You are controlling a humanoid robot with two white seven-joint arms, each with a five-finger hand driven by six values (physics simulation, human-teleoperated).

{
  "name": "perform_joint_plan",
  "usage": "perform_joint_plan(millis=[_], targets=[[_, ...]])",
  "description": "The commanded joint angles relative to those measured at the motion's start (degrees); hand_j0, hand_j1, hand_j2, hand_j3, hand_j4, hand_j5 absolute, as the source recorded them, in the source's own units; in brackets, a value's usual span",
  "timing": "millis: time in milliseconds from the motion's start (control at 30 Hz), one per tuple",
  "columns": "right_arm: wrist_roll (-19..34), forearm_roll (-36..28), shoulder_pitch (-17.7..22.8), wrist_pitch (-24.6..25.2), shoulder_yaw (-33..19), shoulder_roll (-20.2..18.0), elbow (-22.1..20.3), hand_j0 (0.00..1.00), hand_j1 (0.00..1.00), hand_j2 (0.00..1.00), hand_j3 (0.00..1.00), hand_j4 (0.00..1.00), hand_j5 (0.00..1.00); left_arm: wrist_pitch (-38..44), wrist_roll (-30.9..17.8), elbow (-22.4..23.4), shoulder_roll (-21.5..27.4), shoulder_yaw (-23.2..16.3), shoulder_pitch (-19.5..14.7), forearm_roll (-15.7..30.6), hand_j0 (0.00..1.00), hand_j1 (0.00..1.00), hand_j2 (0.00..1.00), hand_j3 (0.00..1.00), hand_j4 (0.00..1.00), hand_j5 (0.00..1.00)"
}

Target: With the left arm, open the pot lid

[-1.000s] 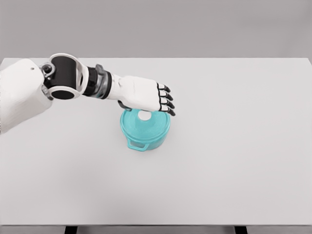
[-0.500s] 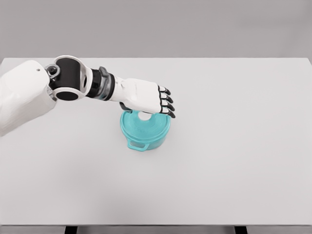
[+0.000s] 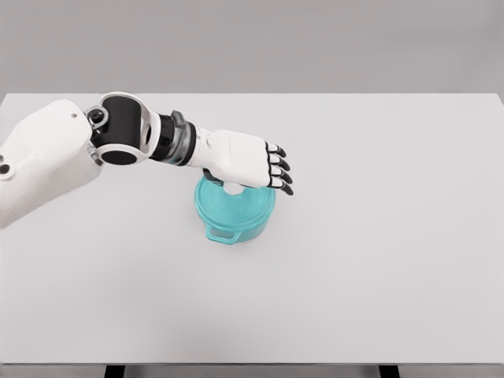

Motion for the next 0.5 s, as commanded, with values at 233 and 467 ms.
perform_joint_plan(millis=[233, 467], targets=[[0.0, -0.01, 0.0, 0.0, -0.01, 0.0, 0.0, 1.0, 1.0, 1.0, 1.0, 1.0, 1.0, 0.24, 0.0, -0.01, -0.07, -0.88, -0.09, 0.85, 0.92, 0.92, 0.92, 0.92, 0.92, 0.92], [0.0, -0.09, 0.0, 0.0, -0.01, 0.0, 0.0, 1.0, 1.0, 1.0, 1.0, 1.0, 1.0, 0.24, 0.0, -0.01, 0.19, -0.79, -0.26, 1.02, 0.81, 0.81, 0.81, 0.81, 0.81, 0.81]])
